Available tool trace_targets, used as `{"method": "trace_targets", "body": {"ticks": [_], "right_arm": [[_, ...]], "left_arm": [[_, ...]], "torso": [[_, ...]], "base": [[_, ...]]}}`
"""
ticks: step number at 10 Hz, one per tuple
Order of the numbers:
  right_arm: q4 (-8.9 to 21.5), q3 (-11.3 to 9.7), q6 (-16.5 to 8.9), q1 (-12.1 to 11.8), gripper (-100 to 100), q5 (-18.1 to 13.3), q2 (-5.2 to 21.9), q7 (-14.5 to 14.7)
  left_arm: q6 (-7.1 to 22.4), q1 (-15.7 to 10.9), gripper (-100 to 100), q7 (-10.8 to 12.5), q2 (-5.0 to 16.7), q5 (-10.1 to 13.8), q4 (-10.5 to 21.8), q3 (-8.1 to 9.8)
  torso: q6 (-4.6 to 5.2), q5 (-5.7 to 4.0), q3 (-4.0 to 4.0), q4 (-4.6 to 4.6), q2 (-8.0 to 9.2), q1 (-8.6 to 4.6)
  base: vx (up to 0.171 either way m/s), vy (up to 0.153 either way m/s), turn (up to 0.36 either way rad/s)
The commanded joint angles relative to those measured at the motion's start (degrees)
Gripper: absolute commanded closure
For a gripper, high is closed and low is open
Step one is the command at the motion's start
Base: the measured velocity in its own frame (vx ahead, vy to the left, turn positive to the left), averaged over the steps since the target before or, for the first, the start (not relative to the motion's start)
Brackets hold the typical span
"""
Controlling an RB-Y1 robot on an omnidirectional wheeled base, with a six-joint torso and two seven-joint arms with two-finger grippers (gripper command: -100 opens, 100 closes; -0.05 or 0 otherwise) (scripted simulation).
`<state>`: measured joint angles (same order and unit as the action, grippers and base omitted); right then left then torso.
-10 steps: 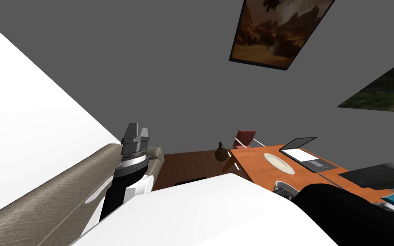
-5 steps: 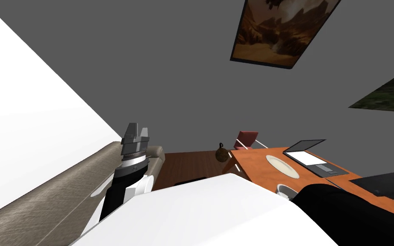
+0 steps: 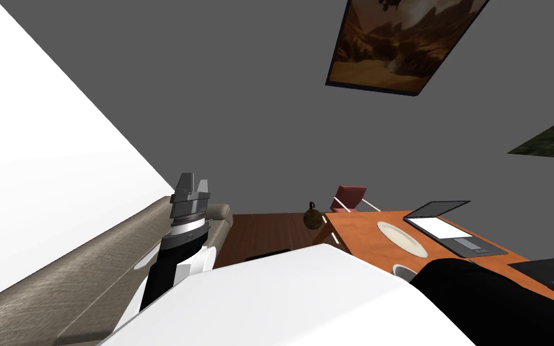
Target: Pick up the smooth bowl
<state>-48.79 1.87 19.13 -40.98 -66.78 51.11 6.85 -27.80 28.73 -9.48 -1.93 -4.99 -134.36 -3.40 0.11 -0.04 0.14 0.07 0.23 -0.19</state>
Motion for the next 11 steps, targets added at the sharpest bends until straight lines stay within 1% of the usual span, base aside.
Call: {"method": "trace_targets", "body": {"ticks": [1,2,3,4,8,9,10,11], "right_arm": [[-0.3,-1.4,-1.7,0.1,-100,-0.1,-0.8,-0.2],[0.2,-1.8,-2.2,0.4,-100,0.0,-1.4,0.1],[0.4,-1.2,-1.4,0.4,-100,0.1,-1.2,0.6],[0.4,-1.2,-1.6,0.5,100,0.1,-1.2,0.5],[0.4,-1.2,-1.6,0.5,100,0.1,-1.2,0.4],[0.4,-1.2,-1.6,0.5,0,0.1,-1.2,0.4],[-1.3,-0.5,-0.6,-0.8,100,-0.2,0.5,-1.0],[-1.9,0.0,0.0,-1.4,100,-0.3,1.3,-1.4]], "left_arm": [[0.0,0.0,0,0.0,0.0,0.0,0.0,0.0],[0.0,0.0,0,0.0,0.0,0.0,0.0,0.0],[0.0,0.0,0,0.0,0.0,0.0,0.0,0.0],[0.0,0.0,0,0.0,0.0,0.0,0.0,0.0],[0.0,0.0,0,0.0,0.0,0.0,0.0,0.0],[0.0,0.0,0,0.0,0.0,0.0,0.0,0.0],[0.0,0.0,0,0.0,0.0,0.0,0.0,0.0],[0.0,0.0,0,0.0,0.0,0.0,0.0,0.0]], "torso": [[0.0,0.0,0.0,0.0,0.0,0.0],[0.01,-0.02,-0.02,-0.01,-0.03,-0.13],[0.01,-0.03,-0.04,-0.02,-0.06,-0.12],[0.02,0.01,-0.03,-0.02,-0.04,0.02],[-0.01,0.01,0.0,-0.02,0.02,0.13],[-0.01,0.01,-0.01,-0.02,0.01,0.13],[-0.01,0.0,-0.01,-0.02,0.01,0.14],[0.06,0.08,0.02,-0.04,0.08,0.39]], "base": [[0.018,-0.087,0.067],[0.026,-0.075,0.048],[0.013,-0.03,0.013],[0.002,-0.006,0.0],[0.0,0.0,0.0],[0.0,0.0,0.0],[-0.017,0.068,-0.103],[-0.036,0.103,-0.104]]}}
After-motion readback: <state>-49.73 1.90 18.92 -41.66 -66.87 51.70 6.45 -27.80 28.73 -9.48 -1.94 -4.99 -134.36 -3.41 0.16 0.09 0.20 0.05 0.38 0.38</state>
